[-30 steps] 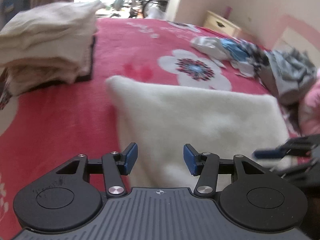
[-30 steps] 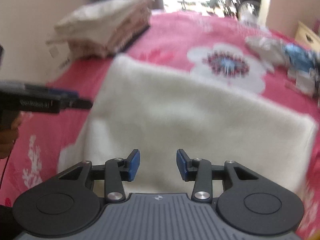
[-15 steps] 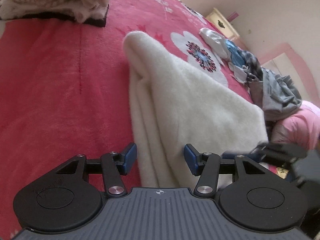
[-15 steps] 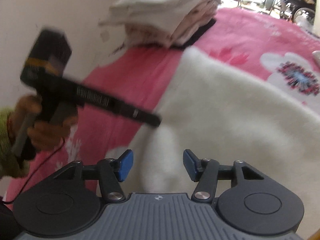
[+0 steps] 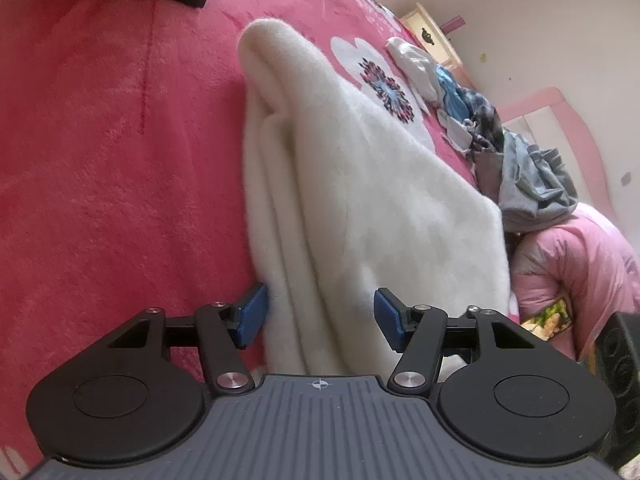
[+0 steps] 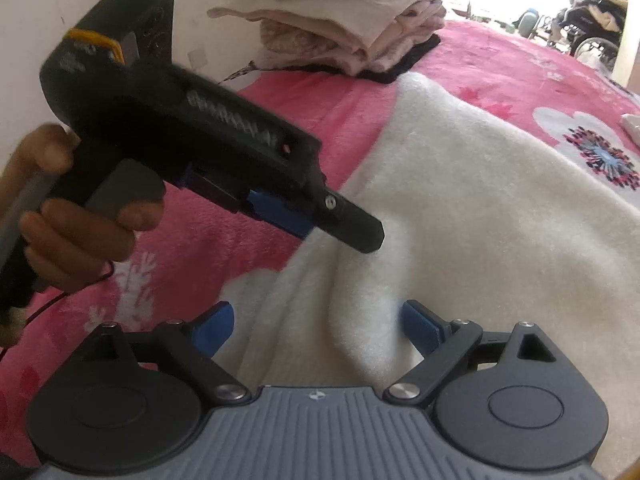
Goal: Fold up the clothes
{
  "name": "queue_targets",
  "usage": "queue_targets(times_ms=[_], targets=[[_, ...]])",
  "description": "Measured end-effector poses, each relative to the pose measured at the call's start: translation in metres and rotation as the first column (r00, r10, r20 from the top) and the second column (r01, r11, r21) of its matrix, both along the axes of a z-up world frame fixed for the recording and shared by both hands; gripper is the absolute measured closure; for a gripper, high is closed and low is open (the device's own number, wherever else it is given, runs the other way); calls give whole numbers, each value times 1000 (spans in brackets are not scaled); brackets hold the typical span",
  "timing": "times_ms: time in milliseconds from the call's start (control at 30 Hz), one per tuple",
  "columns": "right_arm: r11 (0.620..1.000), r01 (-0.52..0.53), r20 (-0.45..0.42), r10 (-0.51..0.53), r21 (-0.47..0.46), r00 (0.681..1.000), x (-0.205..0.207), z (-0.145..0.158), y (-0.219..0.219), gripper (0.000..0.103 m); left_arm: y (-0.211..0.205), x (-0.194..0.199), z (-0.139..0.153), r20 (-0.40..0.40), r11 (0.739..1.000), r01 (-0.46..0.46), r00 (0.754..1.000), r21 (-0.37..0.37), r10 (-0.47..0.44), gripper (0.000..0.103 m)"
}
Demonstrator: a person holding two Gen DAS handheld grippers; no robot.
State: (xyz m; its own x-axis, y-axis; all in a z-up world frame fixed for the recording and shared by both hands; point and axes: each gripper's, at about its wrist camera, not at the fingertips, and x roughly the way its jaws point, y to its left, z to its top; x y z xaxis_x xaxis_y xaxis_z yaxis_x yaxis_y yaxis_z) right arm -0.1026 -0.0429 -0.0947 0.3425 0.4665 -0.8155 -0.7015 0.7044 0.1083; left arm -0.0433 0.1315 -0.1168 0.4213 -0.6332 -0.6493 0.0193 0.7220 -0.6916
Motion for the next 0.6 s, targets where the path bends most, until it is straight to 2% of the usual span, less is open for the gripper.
queue_targets(times_ms=[167,400,500,533,600], targets=[[999,28,33,-28,-15,999,-4,-2,4,9,8,0,5,-23,995,-21,1000,-101,18,43],[992,119,78,-115,-51,990,-8,-7,17,6,4,-2,20,-44,985,-43,998,-167,36,42],[985,151,113,-141,-88,984,-10,-10,25,8,-1,0,24,-43,952,-13,999,-305,-1,42],[982,158,127,-145,-104,981,-11,-11,26,9,-5,0,28,-31,951,-4,1000,-309,-6,42],[979,159,141,-141,-126,980,-11,-12,30,12,-15,2,35,6,971,18,1000,-237,-17,42]])
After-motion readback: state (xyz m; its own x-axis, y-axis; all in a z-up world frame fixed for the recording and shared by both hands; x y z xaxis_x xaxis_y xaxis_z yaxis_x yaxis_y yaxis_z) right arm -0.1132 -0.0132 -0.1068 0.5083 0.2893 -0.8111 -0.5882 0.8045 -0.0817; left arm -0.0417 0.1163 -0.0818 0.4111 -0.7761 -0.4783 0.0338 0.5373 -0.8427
